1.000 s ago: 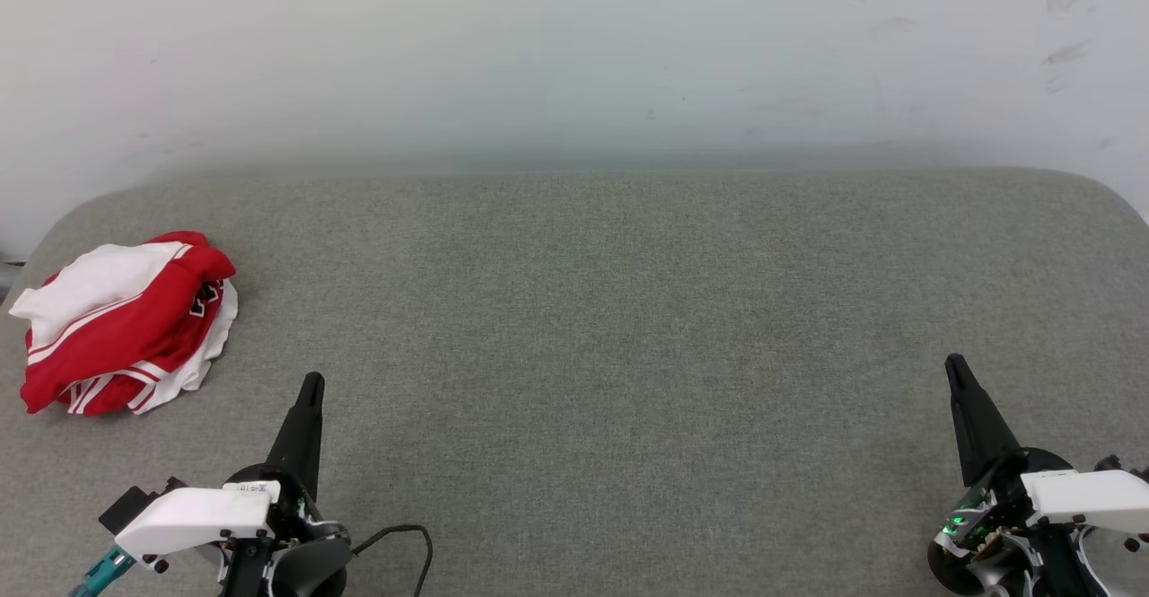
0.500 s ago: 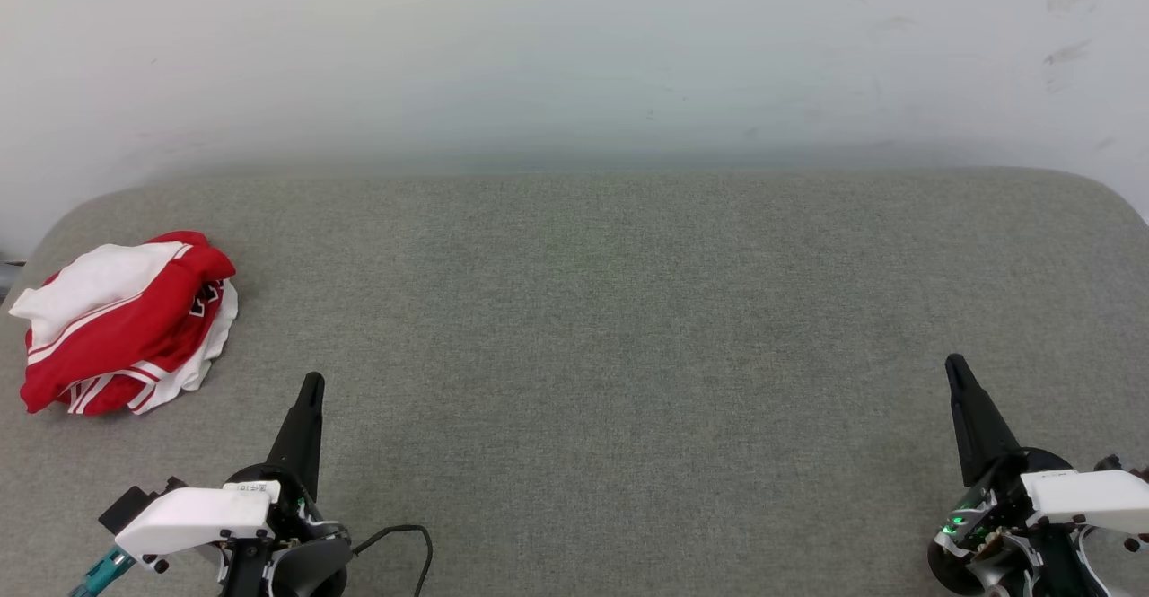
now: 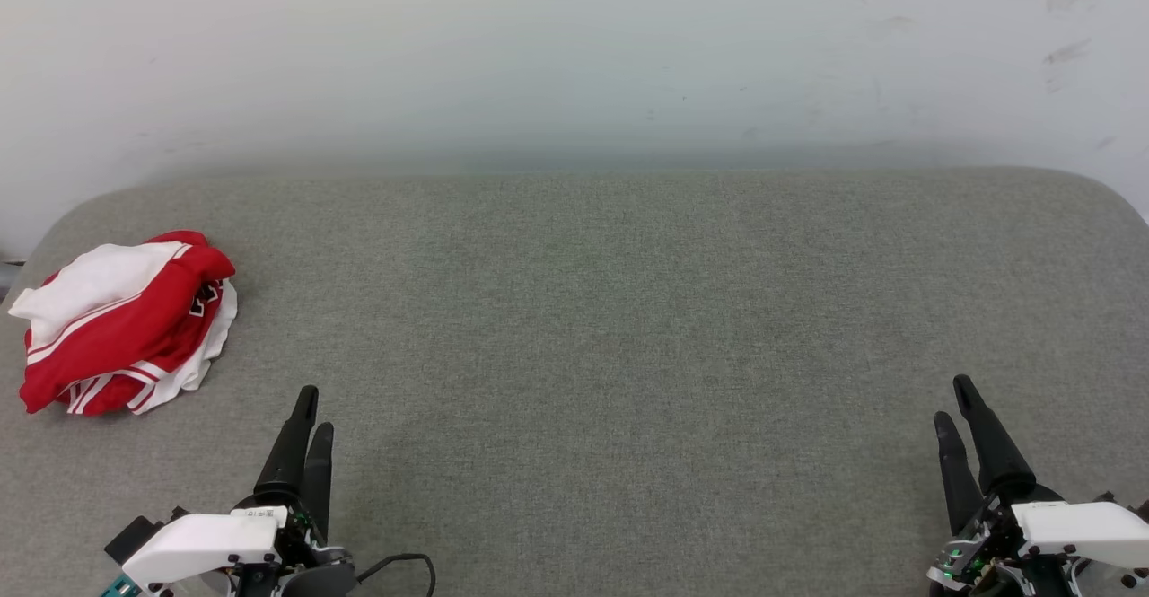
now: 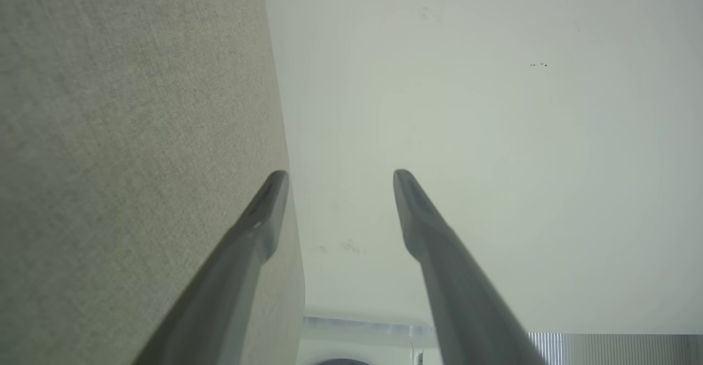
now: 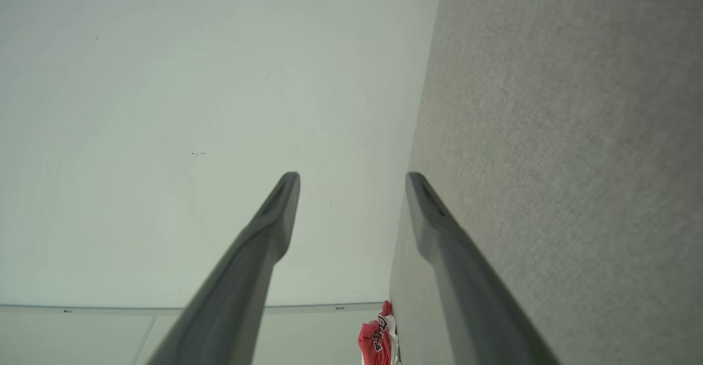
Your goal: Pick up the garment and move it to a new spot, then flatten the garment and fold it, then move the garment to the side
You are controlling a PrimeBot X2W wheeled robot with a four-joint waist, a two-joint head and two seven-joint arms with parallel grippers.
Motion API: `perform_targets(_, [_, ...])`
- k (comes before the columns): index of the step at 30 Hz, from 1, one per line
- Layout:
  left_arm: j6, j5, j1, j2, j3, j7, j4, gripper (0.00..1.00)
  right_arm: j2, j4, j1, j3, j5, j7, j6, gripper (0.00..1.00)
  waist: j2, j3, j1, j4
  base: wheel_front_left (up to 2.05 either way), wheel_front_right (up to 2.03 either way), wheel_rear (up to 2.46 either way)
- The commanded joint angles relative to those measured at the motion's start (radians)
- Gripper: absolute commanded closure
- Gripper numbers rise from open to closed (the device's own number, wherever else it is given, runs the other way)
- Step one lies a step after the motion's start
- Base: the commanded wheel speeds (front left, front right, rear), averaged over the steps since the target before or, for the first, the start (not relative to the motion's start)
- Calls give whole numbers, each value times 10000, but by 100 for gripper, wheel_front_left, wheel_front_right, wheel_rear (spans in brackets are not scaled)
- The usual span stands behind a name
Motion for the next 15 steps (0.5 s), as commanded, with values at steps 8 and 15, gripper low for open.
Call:
perform_targets(8, [1, 1105, -100, 20, 211, -449, -466, 0, 1, -530, -65, -94, -1369, -463, 0, 0, -1, 27, 0, 4, 0, 0, 0])
perform_targets(15, [335, 2556, -95, 21, 195, -760, -996, 0, 2, -1032, 12, -138, -2819, -777, 0, 0, -1, 72, 0, 21, 0, 0, 0])
